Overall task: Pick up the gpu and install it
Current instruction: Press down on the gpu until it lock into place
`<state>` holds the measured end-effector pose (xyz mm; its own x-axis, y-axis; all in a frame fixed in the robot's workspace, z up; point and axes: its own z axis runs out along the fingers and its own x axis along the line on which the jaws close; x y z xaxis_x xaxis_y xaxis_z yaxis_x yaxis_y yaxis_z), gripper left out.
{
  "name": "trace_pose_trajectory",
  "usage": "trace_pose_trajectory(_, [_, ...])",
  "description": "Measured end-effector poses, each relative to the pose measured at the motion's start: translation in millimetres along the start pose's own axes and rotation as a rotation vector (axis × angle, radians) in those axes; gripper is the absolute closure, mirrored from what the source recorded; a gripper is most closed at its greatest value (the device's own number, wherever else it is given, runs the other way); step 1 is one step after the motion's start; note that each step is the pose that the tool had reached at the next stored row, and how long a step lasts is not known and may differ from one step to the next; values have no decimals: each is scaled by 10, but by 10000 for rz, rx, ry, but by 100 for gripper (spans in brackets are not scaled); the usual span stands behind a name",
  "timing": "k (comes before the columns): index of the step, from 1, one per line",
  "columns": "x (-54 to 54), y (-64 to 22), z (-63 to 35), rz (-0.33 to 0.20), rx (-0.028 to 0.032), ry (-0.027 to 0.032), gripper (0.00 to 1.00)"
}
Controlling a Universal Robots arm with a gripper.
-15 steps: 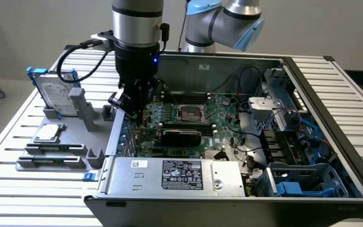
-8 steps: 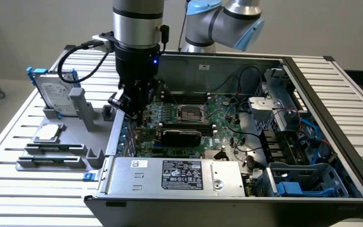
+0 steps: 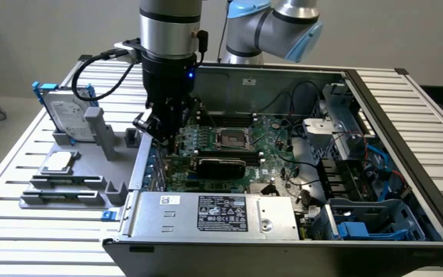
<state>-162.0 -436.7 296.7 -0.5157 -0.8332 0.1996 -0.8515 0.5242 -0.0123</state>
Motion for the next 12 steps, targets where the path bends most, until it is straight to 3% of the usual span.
trace_pose_trajectory(12, [-39,26,-40,225,-25,35,89])
